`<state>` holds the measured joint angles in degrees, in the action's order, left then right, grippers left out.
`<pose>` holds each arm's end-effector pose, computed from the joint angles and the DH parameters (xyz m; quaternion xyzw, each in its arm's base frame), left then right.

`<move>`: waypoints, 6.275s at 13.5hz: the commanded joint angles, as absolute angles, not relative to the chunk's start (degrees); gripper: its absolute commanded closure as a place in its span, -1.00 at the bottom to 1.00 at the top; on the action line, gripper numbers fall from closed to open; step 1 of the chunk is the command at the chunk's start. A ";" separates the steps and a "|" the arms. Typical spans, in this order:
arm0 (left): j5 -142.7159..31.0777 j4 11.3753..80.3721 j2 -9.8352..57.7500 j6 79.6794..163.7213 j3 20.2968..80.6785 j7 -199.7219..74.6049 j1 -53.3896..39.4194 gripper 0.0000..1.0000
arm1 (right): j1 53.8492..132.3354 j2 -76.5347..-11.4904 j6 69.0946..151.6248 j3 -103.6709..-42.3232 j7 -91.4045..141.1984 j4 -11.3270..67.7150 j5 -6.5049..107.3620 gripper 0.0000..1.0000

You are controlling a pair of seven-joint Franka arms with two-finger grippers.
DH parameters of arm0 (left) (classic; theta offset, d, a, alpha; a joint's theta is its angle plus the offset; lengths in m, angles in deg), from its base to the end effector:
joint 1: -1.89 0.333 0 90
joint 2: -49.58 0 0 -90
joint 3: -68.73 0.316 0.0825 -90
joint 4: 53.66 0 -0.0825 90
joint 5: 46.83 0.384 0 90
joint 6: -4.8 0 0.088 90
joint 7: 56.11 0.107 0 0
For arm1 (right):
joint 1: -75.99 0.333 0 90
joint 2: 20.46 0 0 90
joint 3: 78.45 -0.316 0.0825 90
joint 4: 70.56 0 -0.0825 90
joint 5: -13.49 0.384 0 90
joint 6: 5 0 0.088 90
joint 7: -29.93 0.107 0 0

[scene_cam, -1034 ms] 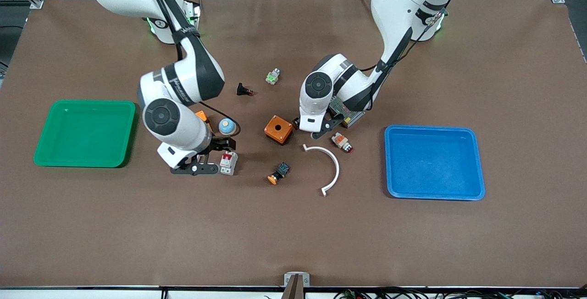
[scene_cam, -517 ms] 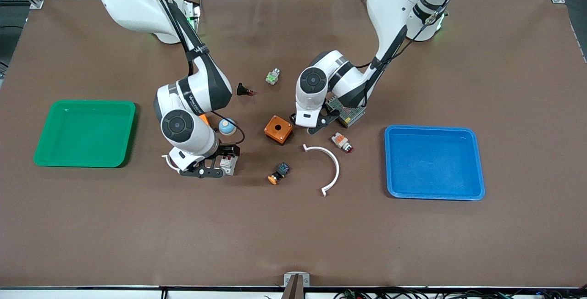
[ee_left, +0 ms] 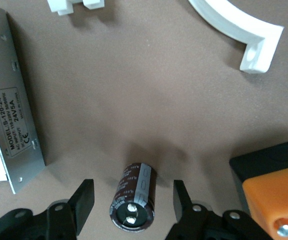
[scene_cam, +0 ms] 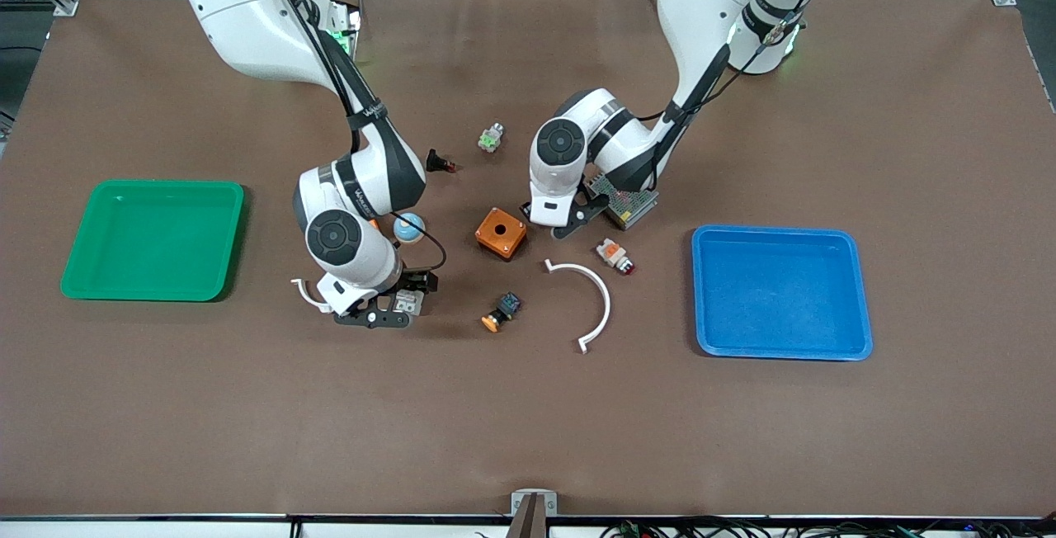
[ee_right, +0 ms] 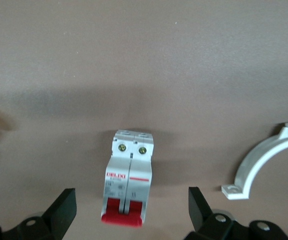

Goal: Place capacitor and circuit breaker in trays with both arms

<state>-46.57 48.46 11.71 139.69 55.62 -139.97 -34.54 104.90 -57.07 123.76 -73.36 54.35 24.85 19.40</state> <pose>0.4290 -0.4878 0.1860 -0.9468 -0.3123 0.0778 0.0060 0.6157 0.2820 0.2313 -0.9991 0.0306 0.0295 0.0006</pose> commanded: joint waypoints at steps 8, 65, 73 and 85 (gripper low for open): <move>-47.71 48.64 11.61 140.59 55.89 -141.45 -35.20 0.20 | 105.35 -58.96 124.82 -73.35 55.42 24.71 20.35 -0.07; -36.39 30.02 38.59 97.71 48.95 -75.45 14.11 -1.00 | 69.30 -17.40 98.47 -73.35 21.92 42.65 12.09 -0.99; -39.42 28.51 42.27 96.21 49.91 -68.06 13.85 -1.00 | 75.64 -13.26 93.18 -73.44 28.96 39.83 12.18 -0.99; -47.61 37.13 49.49 95.50 67.06 -63.49 0.40 -1.00 | 75.29 -19.65 88.08 -73.17 28.96 21.57 12.18 -1.00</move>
